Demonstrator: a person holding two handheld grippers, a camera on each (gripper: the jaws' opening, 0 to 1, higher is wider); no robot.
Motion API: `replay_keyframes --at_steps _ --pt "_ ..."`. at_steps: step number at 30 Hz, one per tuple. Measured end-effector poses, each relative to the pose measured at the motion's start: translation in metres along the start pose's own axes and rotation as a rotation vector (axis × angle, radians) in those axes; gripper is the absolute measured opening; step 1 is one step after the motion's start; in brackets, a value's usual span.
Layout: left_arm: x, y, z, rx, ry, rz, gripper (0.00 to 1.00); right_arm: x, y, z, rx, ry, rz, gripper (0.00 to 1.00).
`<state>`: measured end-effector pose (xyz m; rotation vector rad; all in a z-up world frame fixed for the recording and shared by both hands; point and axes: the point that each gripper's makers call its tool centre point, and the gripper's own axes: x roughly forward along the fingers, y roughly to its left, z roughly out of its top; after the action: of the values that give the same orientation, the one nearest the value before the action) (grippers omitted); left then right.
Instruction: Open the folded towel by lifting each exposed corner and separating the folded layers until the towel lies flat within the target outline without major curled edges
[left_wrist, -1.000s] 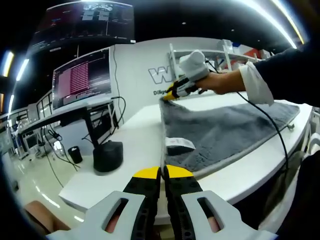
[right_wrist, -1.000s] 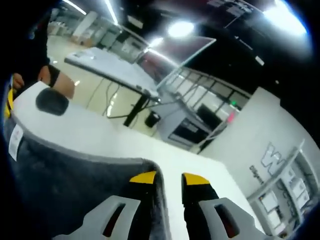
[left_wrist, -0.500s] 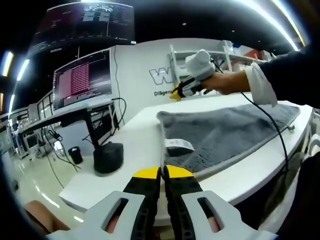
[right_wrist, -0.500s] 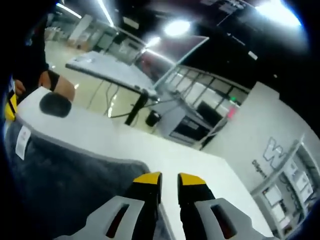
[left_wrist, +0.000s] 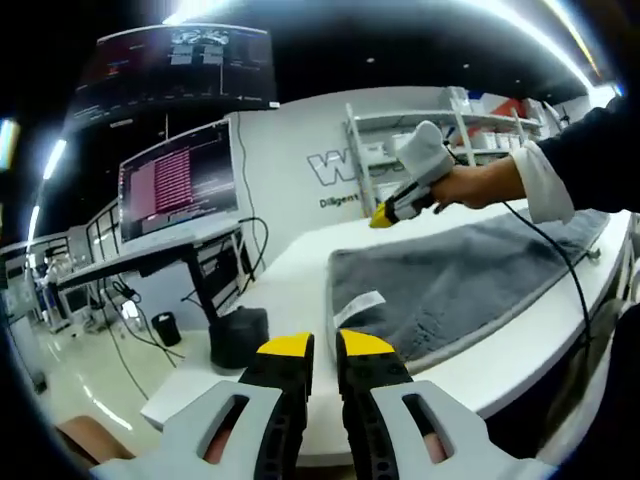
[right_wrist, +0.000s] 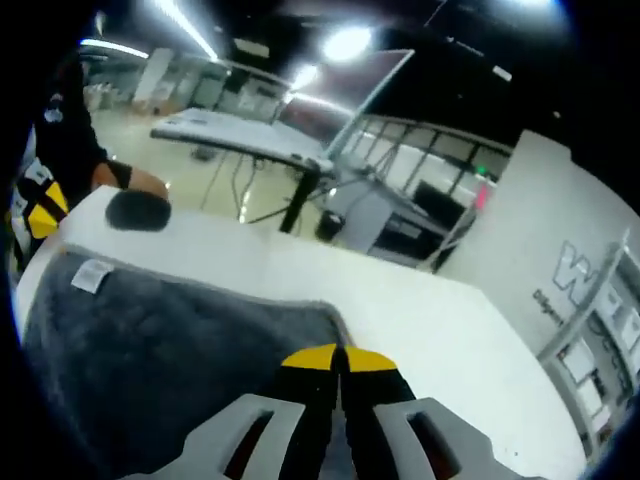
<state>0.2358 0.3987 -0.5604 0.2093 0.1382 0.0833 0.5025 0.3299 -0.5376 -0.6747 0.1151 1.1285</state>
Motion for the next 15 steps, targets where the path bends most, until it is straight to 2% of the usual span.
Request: replay_keyframes --at_steps 9,10,11,13,15 --pt "0.012 -0.013 0.016 0.017 -0.018 -0.041 0.08 -0.027 0.015 -0.018 0.074 0.028 0.057 0.00" --pt "0.013 -0.015 0.017 0.020 -0.018 -0.046 0.02 -0.029 0.015 -0.020 0.096 0.036 0.067 0.00" --pt "0.015 -0.016 0.020 0.021 -0.017 -0.053 0.01 -0.031 0.016 -0.022 0.116 0.045 0.075 0.00" --pt "0.020 -0.022 0.026 -0.007 -0.032 -0.079 0.01 -0.037 0.017 -0.028 0.126 0.058 0.090 0.00" --pt "0.023 -0.025 0.029 0.005 -0.029 -0.083 0.01 -0.046 0.023 -0.034 0.142 0.064 0.102 0.00"
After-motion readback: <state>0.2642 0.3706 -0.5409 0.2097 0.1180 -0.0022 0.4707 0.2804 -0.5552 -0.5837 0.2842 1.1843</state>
